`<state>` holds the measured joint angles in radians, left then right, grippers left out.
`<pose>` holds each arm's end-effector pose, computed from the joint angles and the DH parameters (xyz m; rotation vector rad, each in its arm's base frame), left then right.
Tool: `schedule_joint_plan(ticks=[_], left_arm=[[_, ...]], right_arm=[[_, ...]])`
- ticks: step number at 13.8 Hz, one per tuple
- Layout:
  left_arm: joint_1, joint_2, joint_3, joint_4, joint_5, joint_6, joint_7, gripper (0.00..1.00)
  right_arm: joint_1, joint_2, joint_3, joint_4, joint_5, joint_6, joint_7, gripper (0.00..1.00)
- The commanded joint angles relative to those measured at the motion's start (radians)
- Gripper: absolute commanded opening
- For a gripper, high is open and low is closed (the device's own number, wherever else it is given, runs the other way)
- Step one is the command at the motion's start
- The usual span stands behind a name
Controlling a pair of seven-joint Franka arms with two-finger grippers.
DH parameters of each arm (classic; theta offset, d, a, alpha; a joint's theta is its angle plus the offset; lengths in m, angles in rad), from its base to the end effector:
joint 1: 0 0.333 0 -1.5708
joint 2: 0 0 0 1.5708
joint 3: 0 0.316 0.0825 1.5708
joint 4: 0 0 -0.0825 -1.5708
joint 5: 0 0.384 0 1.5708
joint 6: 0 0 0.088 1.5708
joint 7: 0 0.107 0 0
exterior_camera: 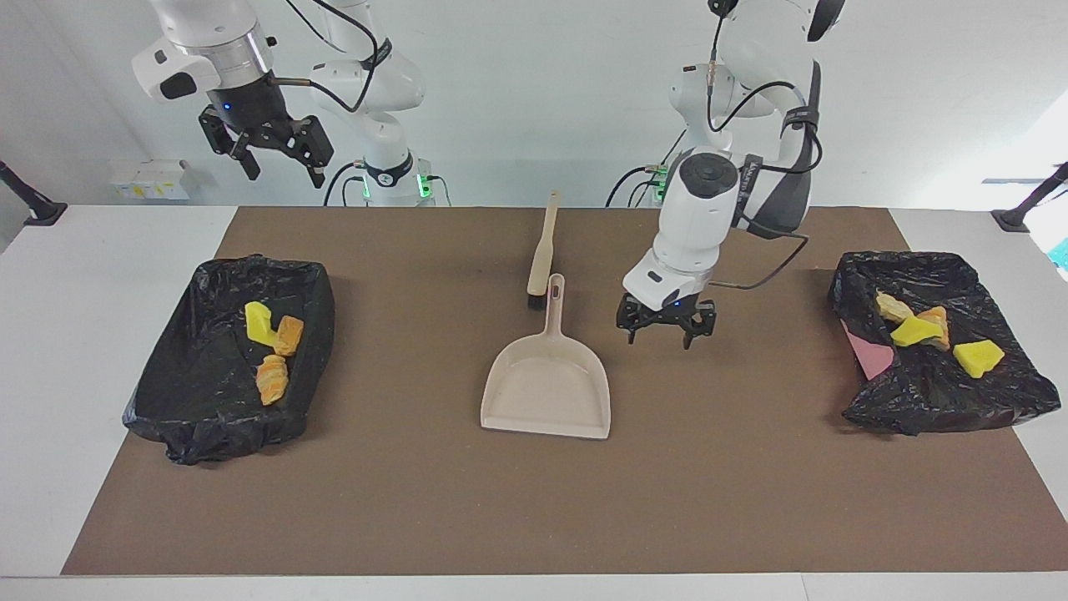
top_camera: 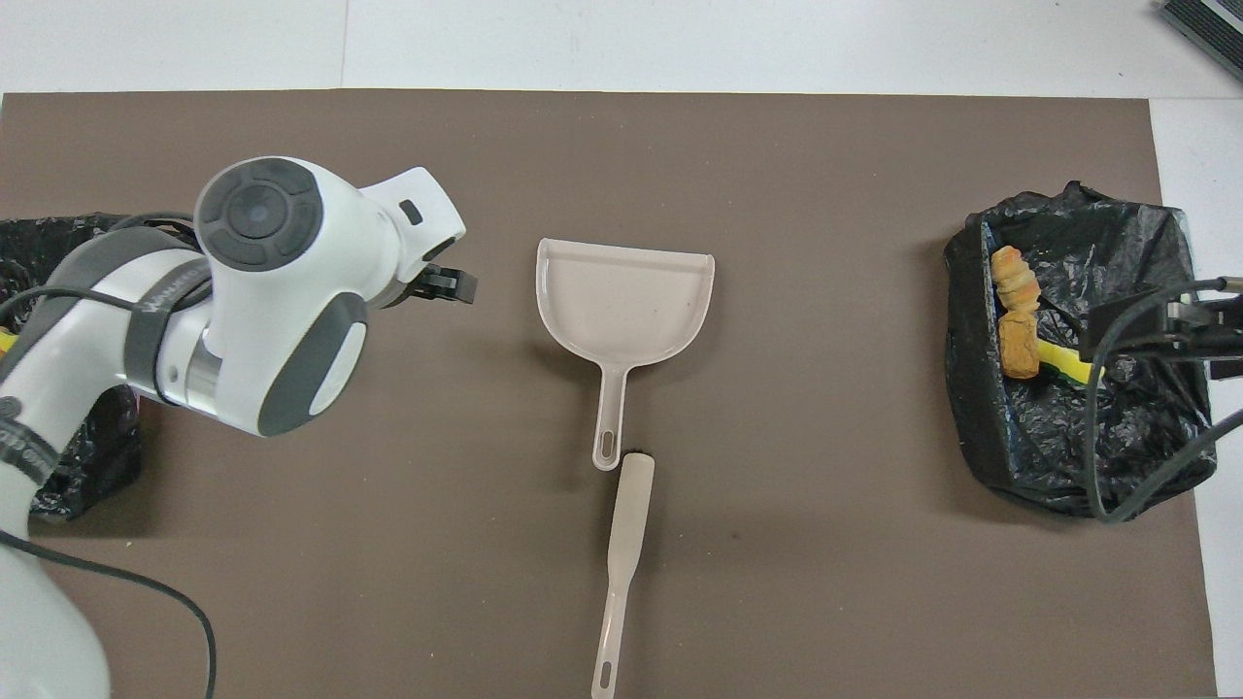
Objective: Sweep and dump trash in bin
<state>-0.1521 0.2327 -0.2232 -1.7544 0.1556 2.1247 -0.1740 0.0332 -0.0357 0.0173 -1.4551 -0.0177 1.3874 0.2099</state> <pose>0.6007 -0.2187 0.4513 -3.0595 0.4065 -0.2516 0.5223 0.0245 0.6815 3.1089 -0.2530 -0.0458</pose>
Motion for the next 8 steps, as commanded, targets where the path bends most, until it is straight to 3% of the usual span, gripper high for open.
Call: schedule_joint_plan(ticks=[1, 4, 8], left_arm=[[-0.006, -0.055, 0.077, 0.018, 0.004, -0.031, 0.083, 1.00], [-0.001, -0.064, 0.145, 0.058, 0.002, -0.081, 0.184, 1.00], [0.109, -0.122, 0.148, 0.078, -0.115, -0.202, 0.258, 1.00]], right_arm=[[-0.004, -0.021, 0.006, -0.022, 0.005, 0.007, -0.021, 1.00], [-0.006, -0.020, 0.004, -0.021, 0.005, 0.010, -0.027, 1.00], [-0.004, -0.020, 0.006, -0.021, 0.004, 0.010, -0.024, 1.00]])
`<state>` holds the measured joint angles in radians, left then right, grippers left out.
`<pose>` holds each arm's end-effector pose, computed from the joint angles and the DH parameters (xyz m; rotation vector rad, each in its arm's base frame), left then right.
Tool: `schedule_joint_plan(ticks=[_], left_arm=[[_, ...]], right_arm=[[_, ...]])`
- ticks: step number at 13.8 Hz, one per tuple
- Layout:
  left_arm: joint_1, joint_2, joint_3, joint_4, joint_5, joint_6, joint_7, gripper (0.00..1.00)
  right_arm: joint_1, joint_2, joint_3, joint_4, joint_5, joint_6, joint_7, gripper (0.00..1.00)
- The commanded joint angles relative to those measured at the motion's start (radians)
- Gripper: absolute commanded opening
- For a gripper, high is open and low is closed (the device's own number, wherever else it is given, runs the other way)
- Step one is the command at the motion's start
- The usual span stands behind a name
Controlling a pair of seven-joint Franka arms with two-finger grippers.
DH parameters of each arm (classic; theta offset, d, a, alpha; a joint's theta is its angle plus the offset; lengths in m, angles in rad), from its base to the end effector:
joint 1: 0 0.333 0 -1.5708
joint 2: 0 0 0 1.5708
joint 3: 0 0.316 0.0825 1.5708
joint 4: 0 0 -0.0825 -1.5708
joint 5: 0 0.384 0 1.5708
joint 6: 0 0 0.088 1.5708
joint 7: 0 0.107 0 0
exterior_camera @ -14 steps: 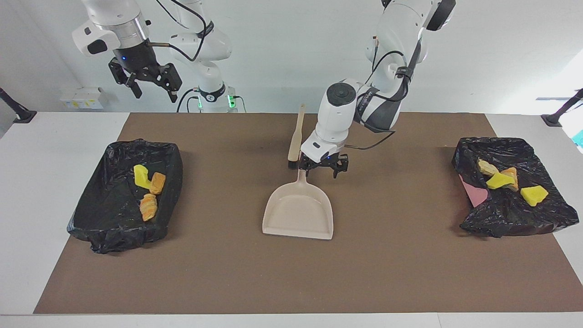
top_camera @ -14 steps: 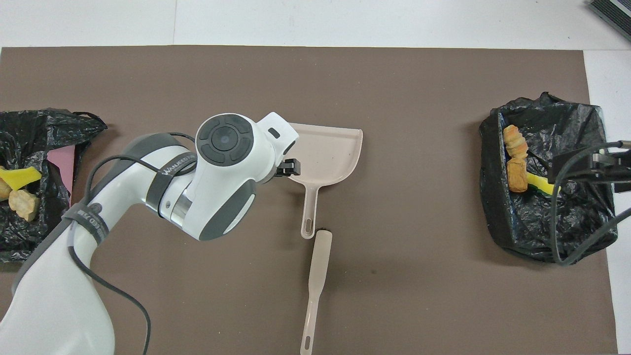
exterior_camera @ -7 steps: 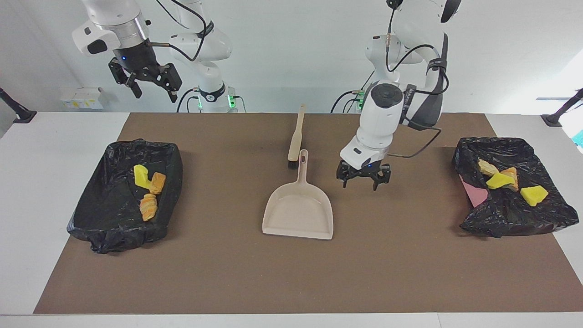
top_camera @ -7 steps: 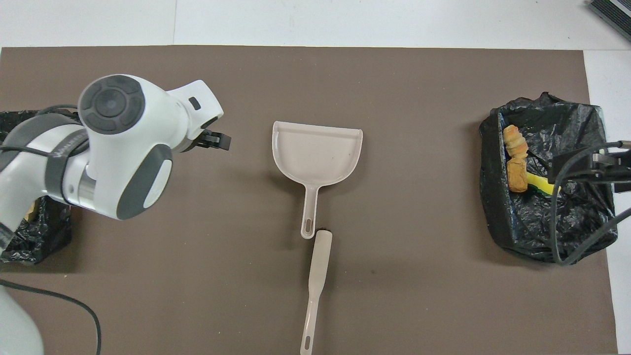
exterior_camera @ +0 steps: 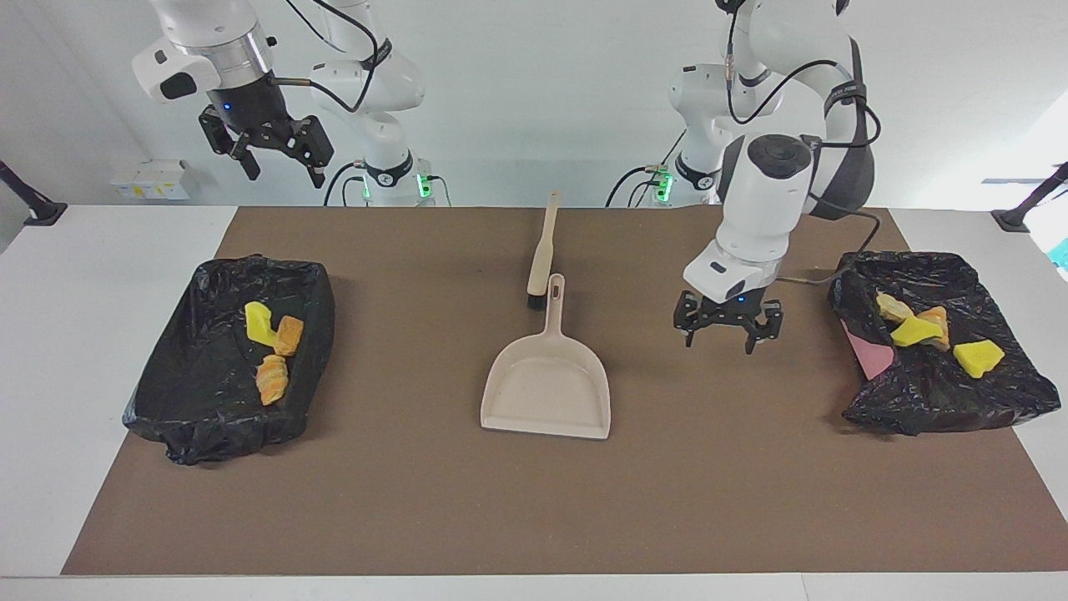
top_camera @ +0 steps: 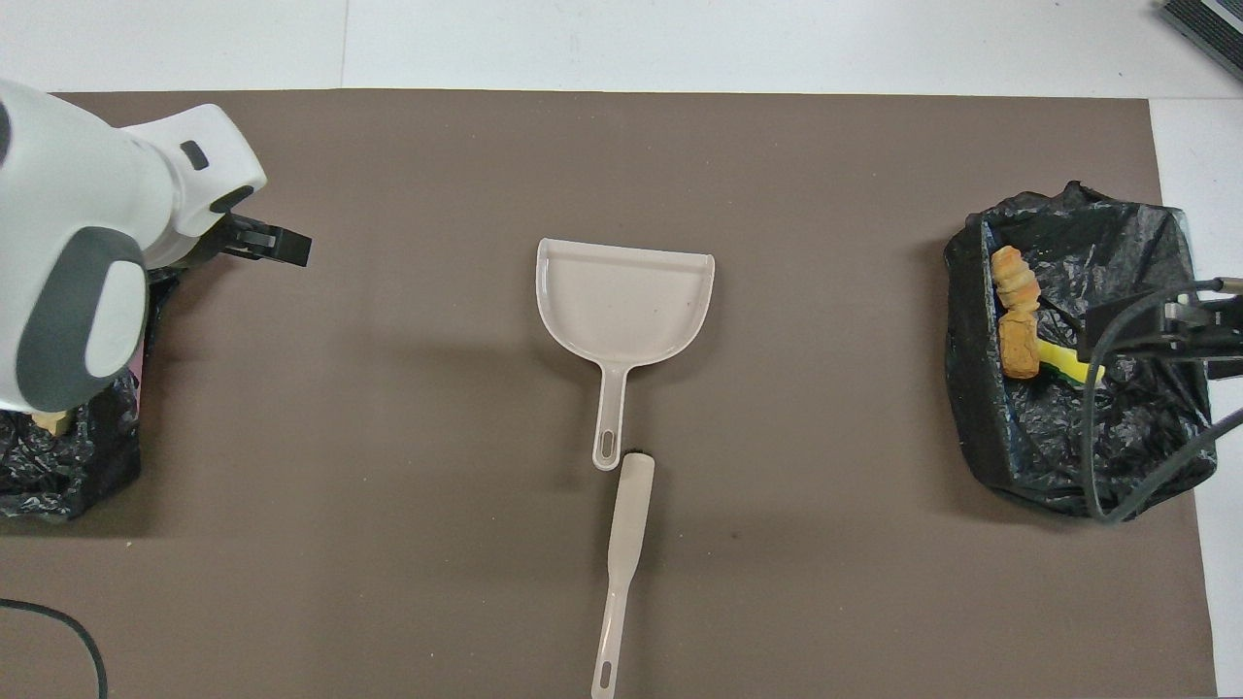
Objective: Sweep and dump trash in bin
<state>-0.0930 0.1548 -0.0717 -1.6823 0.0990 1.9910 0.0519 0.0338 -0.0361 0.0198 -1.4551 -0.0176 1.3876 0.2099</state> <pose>0.6187 -0.0940 0.5192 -3.0349 0.3787 -0.2433 0.5221 0.0261 0.6817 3.1094 -0.2481 -0.0449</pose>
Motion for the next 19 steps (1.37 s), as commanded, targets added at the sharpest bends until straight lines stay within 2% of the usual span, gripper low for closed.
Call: schedule_joint_plan(ticks=[1, 4, 11, 14, 19], left_arm=[[0.065, -0.067, -0.003, 0.004, -0.067, -0.099, 0.032, 1.00], [0.056, -0.142, 0.053, 0.006, -0.074, -0.201, 0.032, 1.00], [0.068, -0.271, 0.070, 0.006, -0.079, -0.414, 0.022, 1.00], [0.068, -0.293, 0.075, 0.006, -0.079, -0.468, 0.020, 1.00], [0.067, -0.297, 0.082, 0.007, -0.087, -0.480, 0.034, 1.00]], right_arm=[[-0.006, -0.019, 0.002, -0.021, 0.004, 0.010, -0.024, 1.00], [-0.006, -0.019, 0.003, -0.021, 0.005, 0.011, -0.015, 1.00], [-0.006, -0.019, 0.002, -0.021, 0.005, 0.010, -0.015, 1.00], [-0.006, -0.019, 0.002, -0.021, 0.005, 0.010, -0.012, 1.00], [-0.008, -0.019, 0.002, -0.021, 0.005, 0.010, -0.012, 1.00]])
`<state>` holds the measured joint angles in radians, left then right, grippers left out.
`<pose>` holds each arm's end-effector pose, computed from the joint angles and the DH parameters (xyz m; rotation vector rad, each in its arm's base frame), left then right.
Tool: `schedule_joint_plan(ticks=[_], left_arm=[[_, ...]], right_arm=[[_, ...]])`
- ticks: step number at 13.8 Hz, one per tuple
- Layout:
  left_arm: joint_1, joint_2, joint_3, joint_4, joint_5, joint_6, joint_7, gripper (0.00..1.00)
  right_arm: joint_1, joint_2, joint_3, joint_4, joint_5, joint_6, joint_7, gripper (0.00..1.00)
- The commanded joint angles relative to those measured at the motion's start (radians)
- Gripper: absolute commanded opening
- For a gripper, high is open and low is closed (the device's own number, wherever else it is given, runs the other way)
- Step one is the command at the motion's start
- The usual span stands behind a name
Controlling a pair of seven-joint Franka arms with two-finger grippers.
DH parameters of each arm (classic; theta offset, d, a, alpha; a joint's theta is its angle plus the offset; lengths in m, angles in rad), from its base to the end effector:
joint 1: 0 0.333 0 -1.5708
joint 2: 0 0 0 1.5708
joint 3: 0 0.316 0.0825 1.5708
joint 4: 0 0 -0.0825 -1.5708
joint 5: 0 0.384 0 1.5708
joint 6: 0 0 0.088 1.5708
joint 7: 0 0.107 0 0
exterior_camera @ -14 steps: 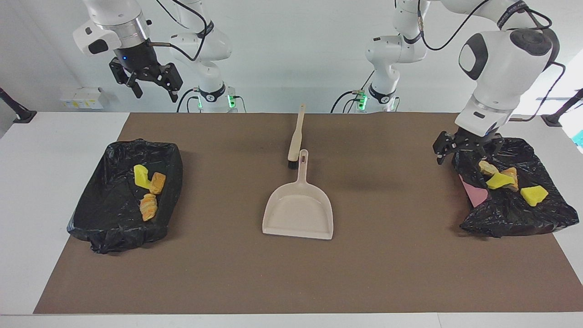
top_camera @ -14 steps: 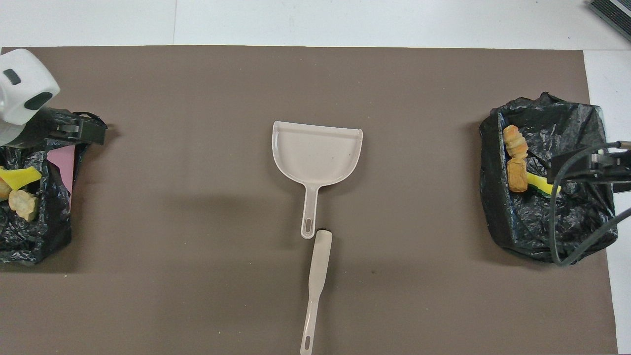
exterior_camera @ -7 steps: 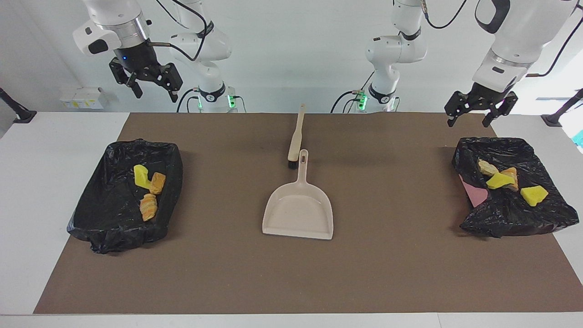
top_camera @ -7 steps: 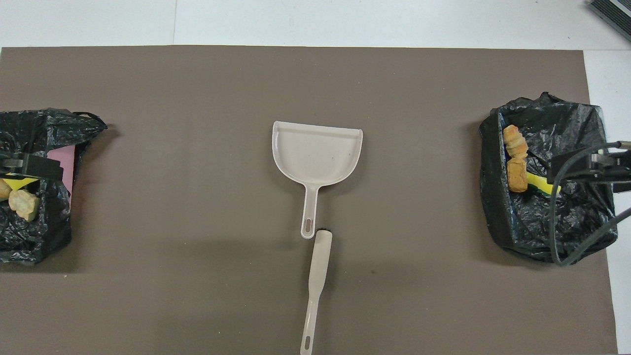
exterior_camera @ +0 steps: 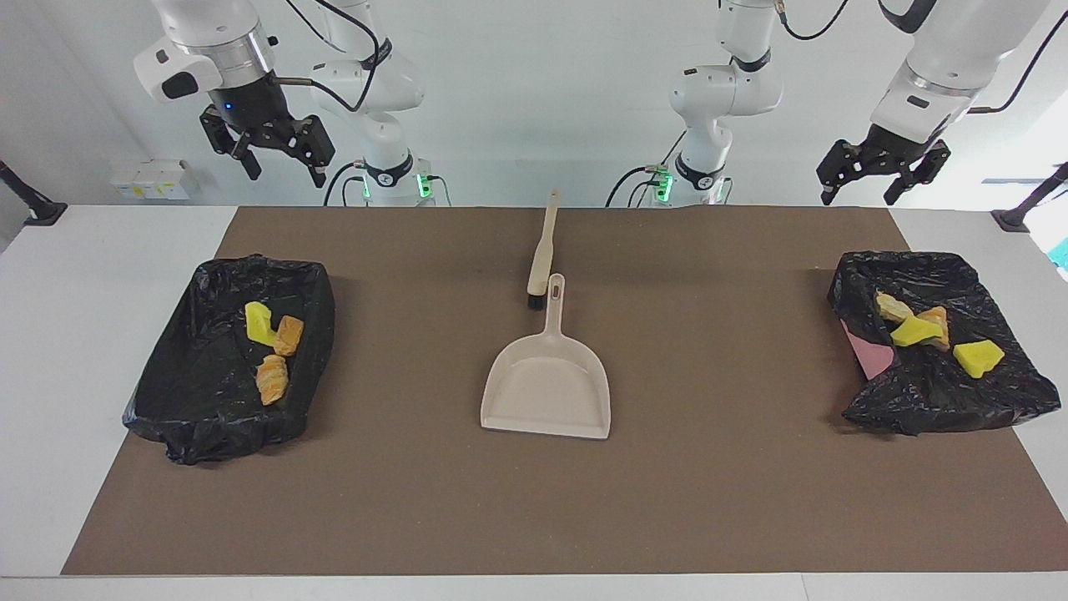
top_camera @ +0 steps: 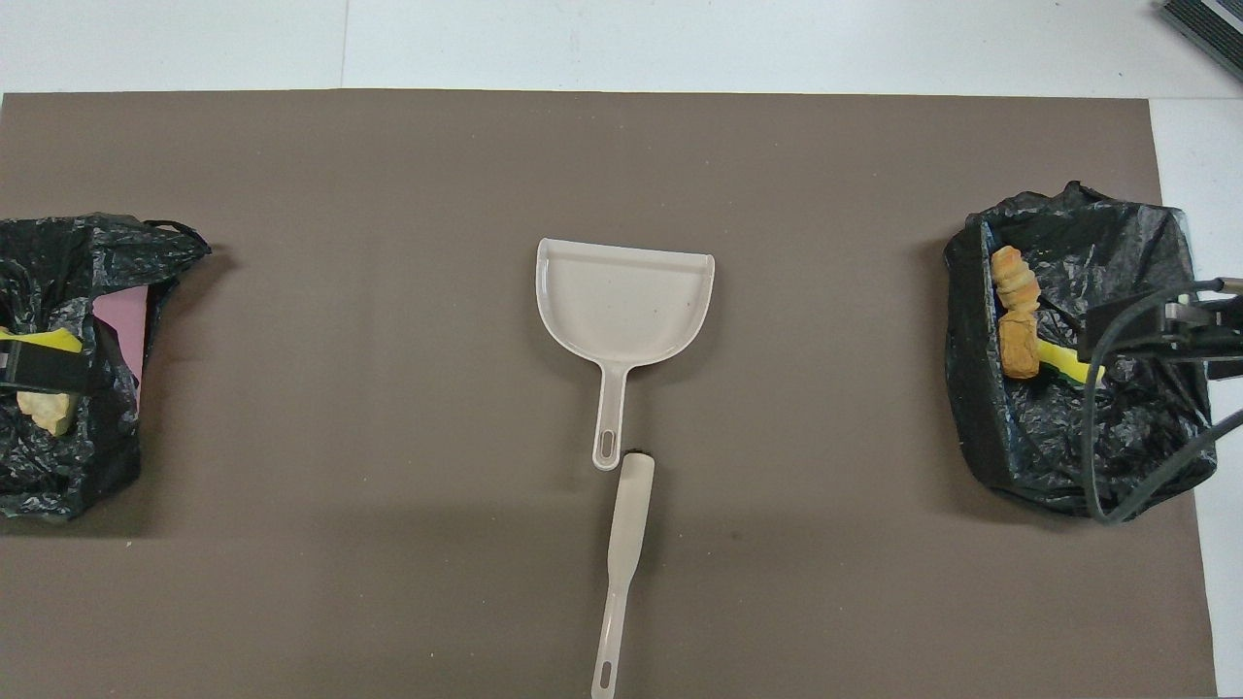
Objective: Sweep and dump trash in bin
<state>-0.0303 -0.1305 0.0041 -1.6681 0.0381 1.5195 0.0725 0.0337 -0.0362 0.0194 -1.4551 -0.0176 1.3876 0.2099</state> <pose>0.5077 -0.0089 0.6438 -3.1007 0.1507 0.0294 0.5221 0.0259 0.6817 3.1093 -0.2489 -0.0447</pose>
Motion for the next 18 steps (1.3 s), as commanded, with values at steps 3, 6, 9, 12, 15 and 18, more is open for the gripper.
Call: schedule_joint_plan(ticks=[3, 6, 9, 12, 15, 18], left_arm=[[0.004, -0.008, 0.008, -0.004, -0.075, 0.037, 0.015, 1.00], [0.001, 0.002, 0.013, 0.014, -0.075, 0.021, 0.012, 1.00], [0.001, 0.064, 0.013, 0.115, -0.072, -0.085, 0.010, 1.00], [0.000, 0.103, 0.011, 0.176, -0.069, -0.121, 0.009, 1.00], [0.000, 0.104, 0.010, 0.177, -0.069, -0.122, 0.010, 1.00], [-0.005, 0.103, 0.007, 0.176, -0.063, -0.119, 0.009, 1.00]], right_arm=[[-0.008, -0.019, 0.001, -0.022, 0.005, 0.010, -0.015, 1.00], [-0.008, -0.019, 0.001, -0.021, 0.005, 0.011, -0.015, 1.00], [-0.008, -0.019, 0.001, -0.022, 0.005, 0.010, -0.015, 1.00], [-0.008, -0.019, 0.001, -0.021, 0.005, 0.011, -0.015, 1.00], [-0.008, -0.019, 0.001, -0.021, 0.005, 0.010, -0.017, 1.00], [-0.008, -0.019, 0.001, -0.021, 0.005, 0.010, -0.017, 1.00]])
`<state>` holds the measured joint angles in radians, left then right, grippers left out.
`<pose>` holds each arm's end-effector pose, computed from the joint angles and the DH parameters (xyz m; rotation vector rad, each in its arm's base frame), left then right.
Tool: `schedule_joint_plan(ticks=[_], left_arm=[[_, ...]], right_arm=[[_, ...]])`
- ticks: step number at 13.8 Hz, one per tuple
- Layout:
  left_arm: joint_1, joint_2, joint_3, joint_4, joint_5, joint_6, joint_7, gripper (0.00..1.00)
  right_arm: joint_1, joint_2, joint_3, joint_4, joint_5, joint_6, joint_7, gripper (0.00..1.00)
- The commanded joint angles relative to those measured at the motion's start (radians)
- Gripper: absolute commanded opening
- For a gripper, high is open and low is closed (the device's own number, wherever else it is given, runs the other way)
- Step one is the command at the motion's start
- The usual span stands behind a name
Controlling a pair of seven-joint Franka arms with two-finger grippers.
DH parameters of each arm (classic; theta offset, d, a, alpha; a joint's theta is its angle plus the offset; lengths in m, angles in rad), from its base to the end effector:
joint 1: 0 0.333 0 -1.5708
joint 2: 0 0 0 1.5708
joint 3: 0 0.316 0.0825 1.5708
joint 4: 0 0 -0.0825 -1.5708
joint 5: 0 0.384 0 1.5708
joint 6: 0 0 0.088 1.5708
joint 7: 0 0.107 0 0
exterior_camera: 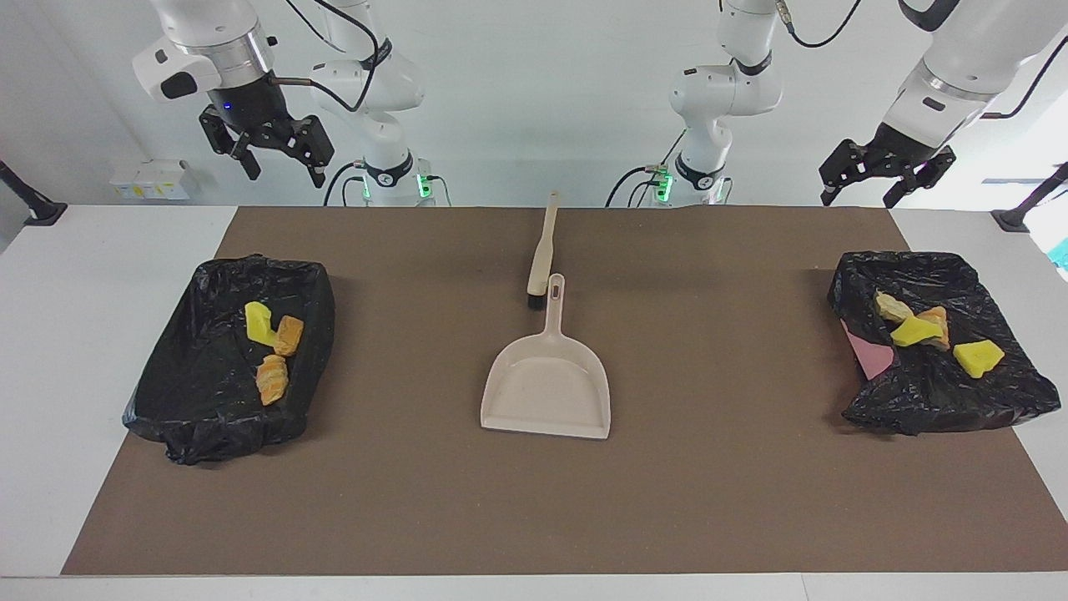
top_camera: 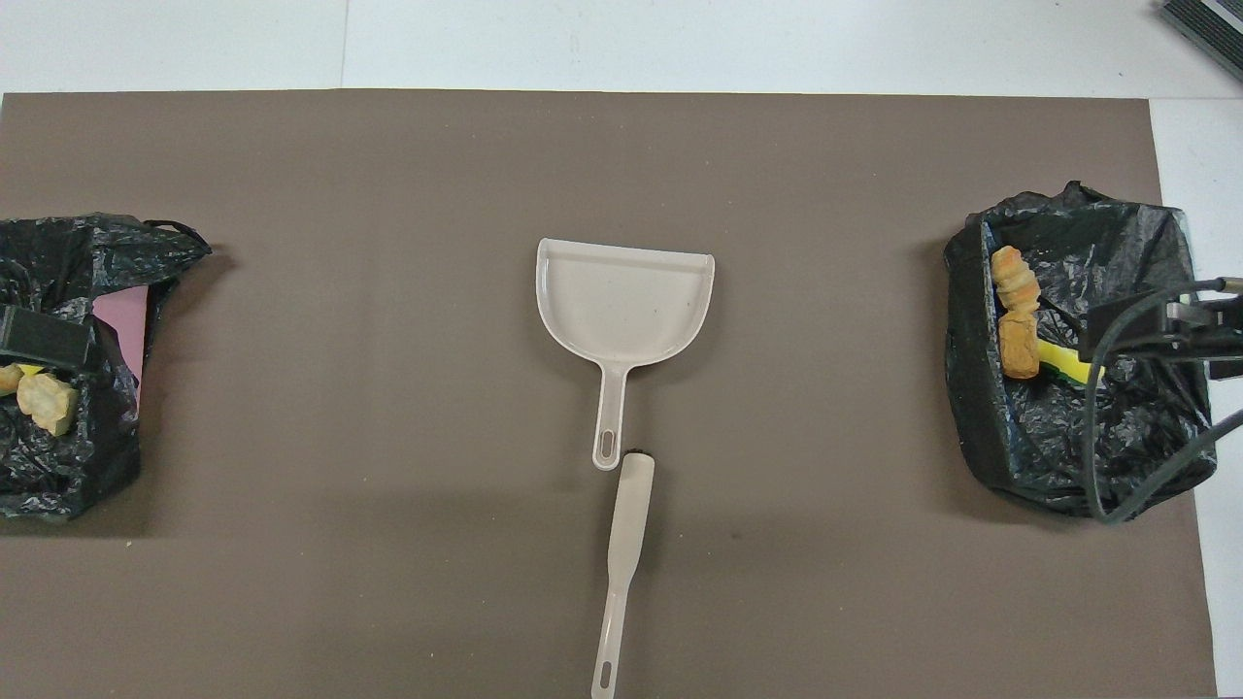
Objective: Sweep and dump trash in bin
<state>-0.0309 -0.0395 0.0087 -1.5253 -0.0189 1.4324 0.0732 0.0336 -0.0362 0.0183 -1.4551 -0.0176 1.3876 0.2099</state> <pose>0.5276 -0.0138 0.6553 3.1163 -0.1521 -0.0825 0.5221 0.0252 0.6817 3.1092 -0.2508 -0.0447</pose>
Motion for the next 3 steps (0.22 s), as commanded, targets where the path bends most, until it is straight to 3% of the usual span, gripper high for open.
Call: schedule_joint_plan(ticks=[1, 3], left_arm=[[-0.004, 0.012, 0.002, 0.033, -0.006, -0.029, 0.008, 1.00], [-0.004, 0.007, 0.002, 0.033, -0.003, -0.017, 0.010, 1.00]], right_arm=[[-0.008, -0.019, 0.002, -0.021, 0.005, 0.010, -0.017, 1.00], [-0.008, -0.019, 0.002, -0.022, 0.005, 0.010, -0.017, 1.00]])
